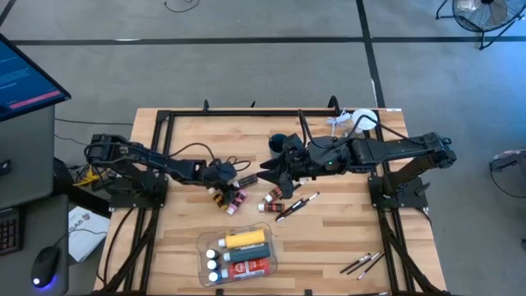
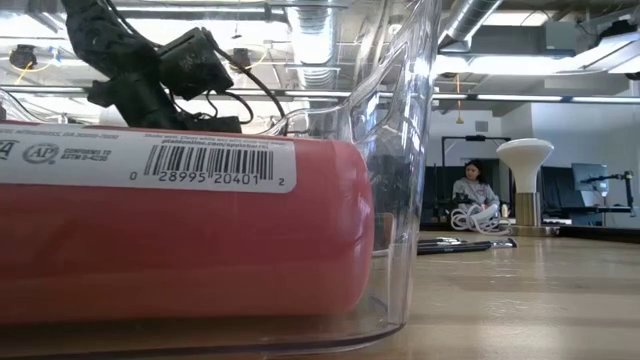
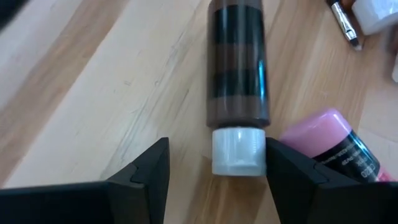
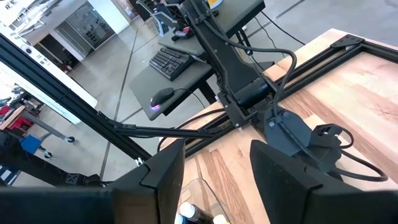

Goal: Pick & Place Paint Supplies
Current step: Put the small brown paint bottle into the transparent bin

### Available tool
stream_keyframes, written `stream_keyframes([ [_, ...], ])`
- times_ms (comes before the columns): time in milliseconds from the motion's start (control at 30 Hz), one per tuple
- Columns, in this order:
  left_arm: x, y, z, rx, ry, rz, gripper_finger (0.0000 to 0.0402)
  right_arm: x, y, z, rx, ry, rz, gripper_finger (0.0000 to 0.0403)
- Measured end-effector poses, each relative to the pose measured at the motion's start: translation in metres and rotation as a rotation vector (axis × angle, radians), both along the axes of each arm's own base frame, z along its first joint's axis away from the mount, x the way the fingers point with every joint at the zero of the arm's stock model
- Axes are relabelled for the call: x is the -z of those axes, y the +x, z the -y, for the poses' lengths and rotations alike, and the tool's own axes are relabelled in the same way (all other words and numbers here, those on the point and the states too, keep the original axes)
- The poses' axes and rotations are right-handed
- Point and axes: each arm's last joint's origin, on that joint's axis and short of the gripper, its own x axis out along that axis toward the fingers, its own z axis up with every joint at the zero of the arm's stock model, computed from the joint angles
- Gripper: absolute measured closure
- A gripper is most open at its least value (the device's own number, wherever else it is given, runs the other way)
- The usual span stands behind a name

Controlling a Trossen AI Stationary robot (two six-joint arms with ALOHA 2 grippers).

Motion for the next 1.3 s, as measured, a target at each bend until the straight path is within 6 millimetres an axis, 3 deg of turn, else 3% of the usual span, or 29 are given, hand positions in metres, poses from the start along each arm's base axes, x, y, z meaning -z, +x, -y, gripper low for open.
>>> stream_keyframes([
  [433, 0.02, -0.021, -0.001, -0.047, 0.03, 0.127, 0.0215, 0.0, 0.0, 0.0, 0.0, 0.0, 0.0, 0.0224],
  [733, 0.031, -0.038, -0.003, -0.073, 0.047, 0.117, 0.0215, 0.0, 0.0, 0.0, 0.001, 0.0, 0.0, 0.0223],
  [1300, 0.028, -0.034, -0.008, -0.013, 0.054, 0.178, 0.0215, 0.0, 0.0, 0.0, 0.0, 0.0, 0.0, 0.0218],
])
